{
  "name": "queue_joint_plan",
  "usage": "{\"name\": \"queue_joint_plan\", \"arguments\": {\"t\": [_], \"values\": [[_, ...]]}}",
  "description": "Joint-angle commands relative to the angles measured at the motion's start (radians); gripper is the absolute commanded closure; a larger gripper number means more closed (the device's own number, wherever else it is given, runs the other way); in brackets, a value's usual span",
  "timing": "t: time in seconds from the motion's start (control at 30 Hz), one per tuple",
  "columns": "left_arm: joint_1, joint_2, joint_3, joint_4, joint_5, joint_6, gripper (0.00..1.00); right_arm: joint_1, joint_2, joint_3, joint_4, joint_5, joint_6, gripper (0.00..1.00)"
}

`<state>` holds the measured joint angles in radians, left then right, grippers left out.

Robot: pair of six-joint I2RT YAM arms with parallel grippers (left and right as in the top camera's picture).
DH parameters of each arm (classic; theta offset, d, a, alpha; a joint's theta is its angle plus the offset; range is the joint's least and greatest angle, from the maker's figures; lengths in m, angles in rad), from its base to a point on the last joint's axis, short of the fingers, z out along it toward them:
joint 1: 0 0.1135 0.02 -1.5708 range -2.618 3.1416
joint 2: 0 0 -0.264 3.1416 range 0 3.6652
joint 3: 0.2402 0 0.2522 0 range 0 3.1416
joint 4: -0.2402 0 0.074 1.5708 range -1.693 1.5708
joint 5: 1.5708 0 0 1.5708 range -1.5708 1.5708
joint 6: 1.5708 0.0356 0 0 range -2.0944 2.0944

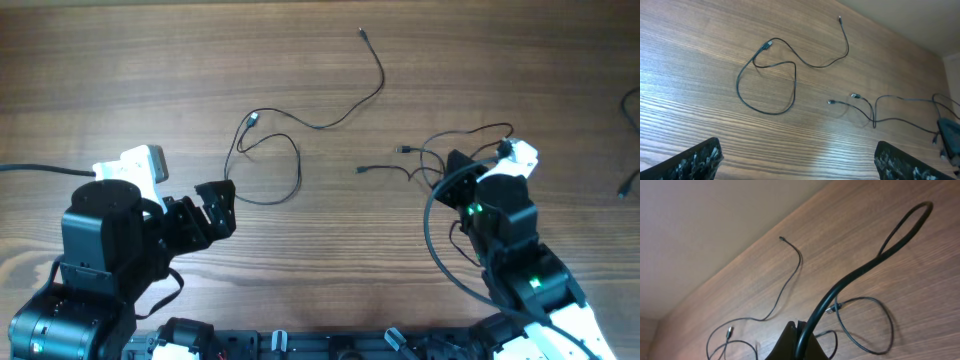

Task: Untangle cables
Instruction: 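Drag the grasped cable to the upper right with the right gripper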

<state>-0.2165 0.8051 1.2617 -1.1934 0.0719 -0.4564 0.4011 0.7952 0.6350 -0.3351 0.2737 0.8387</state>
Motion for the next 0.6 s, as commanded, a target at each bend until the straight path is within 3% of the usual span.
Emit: {"name": "queue_joint_plan", "arguments": {"t": [0.0,0.2,0.57], "values": [[-0.004,-0.001,0.000,0.003,-0.010,0.015,0.00,-0.003,0.057,-0.002,0.048,0.014,0.025,0.96],[-0.004,-0.001,0.000,0.003,-0.010,0.015,0.00,-0.065,0.149,-0.002,0.144,-0.015,0.025,0.96],[-0.004,-0.001,0.000,0.003,-0.010,0.015,0.00,-0.383,0.333,-0.002,0.502,-0.383,-0.027,0.96]]}}
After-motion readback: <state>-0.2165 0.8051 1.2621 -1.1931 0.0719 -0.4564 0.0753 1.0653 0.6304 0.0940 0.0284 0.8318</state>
